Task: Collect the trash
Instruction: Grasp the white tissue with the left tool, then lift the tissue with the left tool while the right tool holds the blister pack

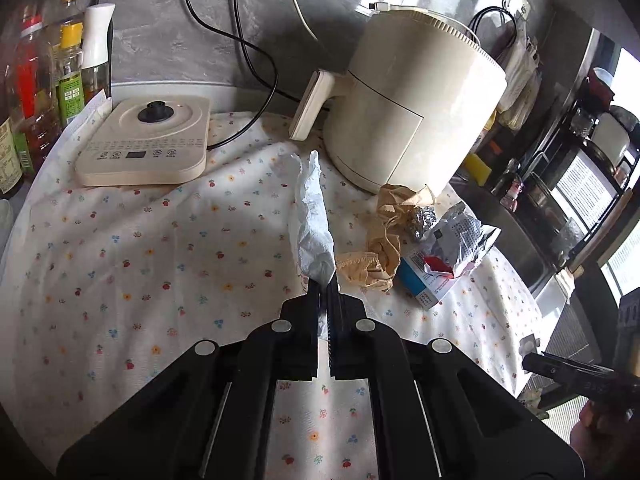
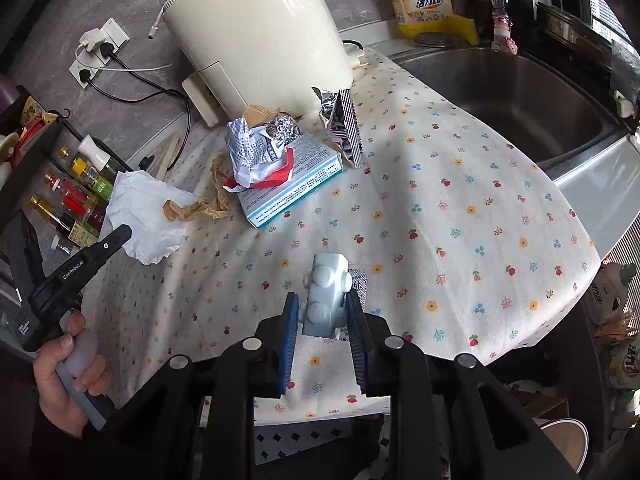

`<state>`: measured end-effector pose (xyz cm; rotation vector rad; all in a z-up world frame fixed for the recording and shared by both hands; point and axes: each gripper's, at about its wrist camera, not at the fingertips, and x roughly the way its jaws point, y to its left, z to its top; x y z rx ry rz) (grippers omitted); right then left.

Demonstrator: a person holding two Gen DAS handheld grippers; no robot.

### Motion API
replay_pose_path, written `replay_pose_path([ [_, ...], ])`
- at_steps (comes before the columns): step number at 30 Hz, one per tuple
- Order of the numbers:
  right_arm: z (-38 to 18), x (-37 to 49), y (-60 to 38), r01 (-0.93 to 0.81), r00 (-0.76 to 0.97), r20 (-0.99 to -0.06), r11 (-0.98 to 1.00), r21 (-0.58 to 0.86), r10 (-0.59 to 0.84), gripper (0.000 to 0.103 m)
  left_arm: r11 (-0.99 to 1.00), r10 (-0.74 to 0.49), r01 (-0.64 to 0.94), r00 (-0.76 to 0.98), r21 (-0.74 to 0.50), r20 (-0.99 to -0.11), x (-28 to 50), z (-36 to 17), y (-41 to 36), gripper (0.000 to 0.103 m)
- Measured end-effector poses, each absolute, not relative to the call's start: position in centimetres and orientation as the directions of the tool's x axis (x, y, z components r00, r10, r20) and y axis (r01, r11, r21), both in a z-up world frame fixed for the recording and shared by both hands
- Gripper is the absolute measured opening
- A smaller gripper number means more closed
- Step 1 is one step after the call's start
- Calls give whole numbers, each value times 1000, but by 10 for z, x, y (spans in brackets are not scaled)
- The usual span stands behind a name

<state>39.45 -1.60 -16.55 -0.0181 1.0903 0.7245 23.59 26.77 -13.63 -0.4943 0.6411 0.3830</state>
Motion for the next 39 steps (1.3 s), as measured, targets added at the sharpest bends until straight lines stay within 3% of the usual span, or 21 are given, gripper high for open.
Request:
replay_pose_path([
  [16,-163,345,50,-720,98,-790,591,364,605,24,677,350,-658,683,-331,-642,112,-126,256,4],
  [39,-170,317,-97,-647,120,-793,653,394,598,24,778,218,-545,702,-313,-678,119,-130,117,4],
])
